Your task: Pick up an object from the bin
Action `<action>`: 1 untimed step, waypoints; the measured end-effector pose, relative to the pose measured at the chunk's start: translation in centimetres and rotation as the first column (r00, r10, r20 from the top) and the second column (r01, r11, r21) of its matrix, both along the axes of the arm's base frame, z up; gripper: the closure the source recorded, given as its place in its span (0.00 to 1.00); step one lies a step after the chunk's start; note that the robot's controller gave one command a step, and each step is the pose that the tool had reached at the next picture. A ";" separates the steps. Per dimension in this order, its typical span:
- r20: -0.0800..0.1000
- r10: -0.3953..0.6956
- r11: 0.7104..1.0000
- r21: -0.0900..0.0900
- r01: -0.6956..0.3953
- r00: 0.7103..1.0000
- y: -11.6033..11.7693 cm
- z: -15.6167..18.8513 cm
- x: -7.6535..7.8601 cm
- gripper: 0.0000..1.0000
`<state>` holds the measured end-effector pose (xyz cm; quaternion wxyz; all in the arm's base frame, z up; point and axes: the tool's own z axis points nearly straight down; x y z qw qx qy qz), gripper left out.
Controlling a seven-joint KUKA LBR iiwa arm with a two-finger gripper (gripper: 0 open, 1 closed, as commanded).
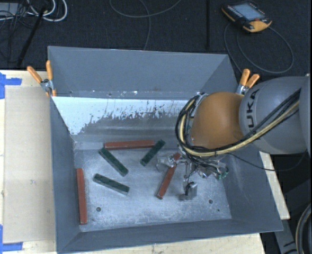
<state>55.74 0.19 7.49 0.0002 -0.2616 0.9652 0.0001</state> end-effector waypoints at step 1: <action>-0.001 0.053 0.999 -0.001 -0.053 0.999 0.0 -1.3 -0.1 1.00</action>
Offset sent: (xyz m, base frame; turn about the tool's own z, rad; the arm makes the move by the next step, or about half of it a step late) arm 0.0000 0.0000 0.0000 0.0000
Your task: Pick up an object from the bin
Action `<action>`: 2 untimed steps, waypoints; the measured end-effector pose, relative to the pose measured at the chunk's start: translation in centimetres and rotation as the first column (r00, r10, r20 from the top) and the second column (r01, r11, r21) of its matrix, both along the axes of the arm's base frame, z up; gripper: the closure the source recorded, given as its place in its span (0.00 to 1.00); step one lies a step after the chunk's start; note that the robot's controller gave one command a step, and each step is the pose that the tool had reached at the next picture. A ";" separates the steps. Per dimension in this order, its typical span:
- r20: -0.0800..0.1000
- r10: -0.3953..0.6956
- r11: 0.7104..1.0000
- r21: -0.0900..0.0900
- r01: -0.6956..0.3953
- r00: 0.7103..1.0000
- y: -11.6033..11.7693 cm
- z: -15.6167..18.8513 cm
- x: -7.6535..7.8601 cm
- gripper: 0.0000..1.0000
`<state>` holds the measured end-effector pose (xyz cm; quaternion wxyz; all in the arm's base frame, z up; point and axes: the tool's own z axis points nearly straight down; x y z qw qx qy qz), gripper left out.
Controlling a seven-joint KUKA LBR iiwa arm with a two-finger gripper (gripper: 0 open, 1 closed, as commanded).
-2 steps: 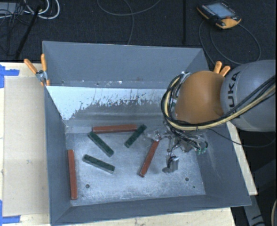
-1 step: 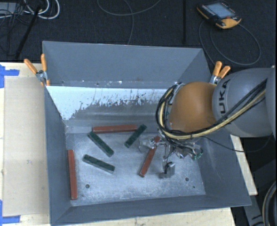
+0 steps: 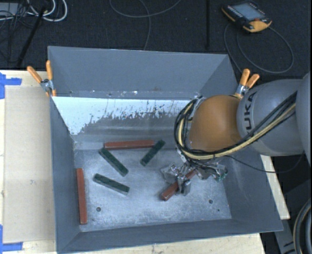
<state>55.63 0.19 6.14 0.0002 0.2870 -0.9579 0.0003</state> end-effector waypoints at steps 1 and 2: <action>0.001 0.005 1.000 0.001 -0.005 1.000 0.0 0.1 0.0 1.00; -0.003 0.006 1.000 0.001 -0.006 1.000 0.0 0.7 -0.2 1.00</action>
Offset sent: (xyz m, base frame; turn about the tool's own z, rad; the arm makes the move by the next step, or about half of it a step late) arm -0.0001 0.0000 0.0742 0.0000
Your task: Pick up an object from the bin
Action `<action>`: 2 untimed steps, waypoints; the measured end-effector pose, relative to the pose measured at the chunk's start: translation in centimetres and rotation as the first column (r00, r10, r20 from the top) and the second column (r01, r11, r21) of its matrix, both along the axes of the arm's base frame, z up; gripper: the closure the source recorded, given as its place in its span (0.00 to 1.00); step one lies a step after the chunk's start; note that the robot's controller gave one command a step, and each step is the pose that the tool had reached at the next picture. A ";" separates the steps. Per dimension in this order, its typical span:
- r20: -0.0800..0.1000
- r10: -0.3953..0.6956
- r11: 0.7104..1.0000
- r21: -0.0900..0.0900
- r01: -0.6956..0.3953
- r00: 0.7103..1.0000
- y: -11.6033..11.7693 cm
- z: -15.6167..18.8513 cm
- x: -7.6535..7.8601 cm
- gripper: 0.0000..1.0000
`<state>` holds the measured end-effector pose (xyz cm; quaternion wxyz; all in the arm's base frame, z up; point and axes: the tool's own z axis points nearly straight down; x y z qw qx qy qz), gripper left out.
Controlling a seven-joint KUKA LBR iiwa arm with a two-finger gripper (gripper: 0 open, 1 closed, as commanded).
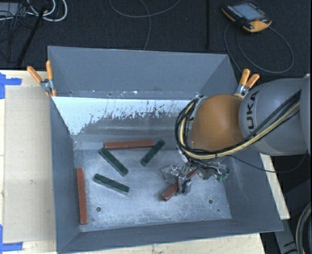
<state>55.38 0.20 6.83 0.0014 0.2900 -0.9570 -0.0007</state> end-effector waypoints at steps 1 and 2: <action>-0.005 -0.002 1.000 0.001 0.002 1.000 0.0 2.1 -0.2 1.00; 0.001 -0.002 1.000 0.000 0.002 1.000 0.0 4.2 0.0 1.00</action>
Offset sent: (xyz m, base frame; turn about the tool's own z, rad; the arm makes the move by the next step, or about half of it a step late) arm -0.0001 -0.0001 0.0425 0.0000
